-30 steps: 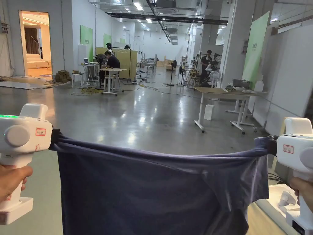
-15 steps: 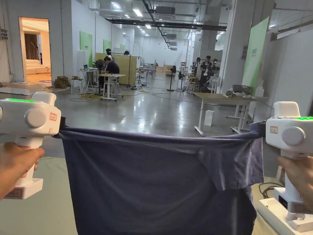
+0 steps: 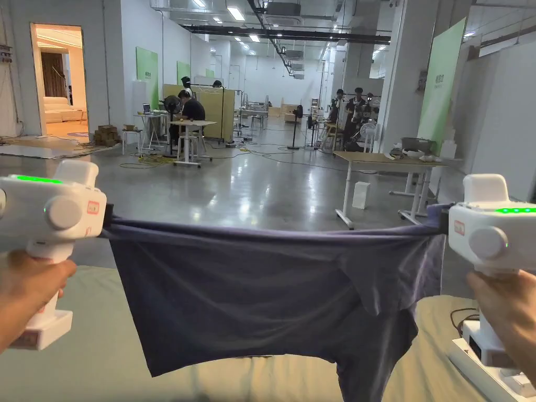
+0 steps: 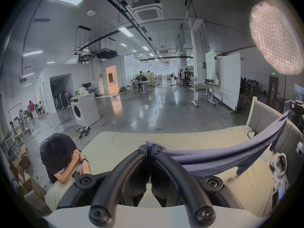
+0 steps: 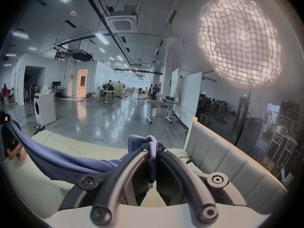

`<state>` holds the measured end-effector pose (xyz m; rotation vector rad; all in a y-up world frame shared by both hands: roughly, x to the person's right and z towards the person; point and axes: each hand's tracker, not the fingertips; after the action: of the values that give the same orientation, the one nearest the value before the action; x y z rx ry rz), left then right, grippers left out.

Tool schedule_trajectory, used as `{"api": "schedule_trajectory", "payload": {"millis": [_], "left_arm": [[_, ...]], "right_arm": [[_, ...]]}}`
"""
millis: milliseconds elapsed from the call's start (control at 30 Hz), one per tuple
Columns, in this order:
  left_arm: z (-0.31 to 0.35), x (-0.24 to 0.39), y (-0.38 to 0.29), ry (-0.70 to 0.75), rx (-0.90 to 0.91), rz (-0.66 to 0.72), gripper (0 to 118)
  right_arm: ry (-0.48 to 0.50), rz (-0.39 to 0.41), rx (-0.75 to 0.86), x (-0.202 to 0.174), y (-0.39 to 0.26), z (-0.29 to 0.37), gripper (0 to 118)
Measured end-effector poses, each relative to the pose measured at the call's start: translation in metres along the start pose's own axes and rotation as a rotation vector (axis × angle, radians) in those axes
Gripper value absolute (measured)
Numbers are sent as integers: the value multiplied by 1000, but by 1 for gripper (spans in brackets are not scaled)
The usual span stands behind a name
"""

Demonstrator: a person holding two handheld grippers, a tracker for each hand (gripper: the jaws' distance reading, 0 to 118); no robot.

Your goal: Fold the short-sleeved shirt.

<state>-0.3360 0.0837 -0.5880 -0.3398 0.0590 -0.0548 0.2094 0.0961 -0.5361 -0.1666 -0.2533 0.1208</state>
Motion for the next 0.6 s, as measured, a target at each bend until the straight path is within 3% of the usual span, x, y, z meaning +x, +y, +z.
{"api": "schedule_trajectory", "payload": {"millis": [300,600], "left_arm": [[47,-4,-159,-48,-122,84,4],[132,-29,-301,-74,-259,123,4]], "right_arm": [[10,98,-97,10,-136,68,4],[25,119,-242,23,-247,178,4]]}}
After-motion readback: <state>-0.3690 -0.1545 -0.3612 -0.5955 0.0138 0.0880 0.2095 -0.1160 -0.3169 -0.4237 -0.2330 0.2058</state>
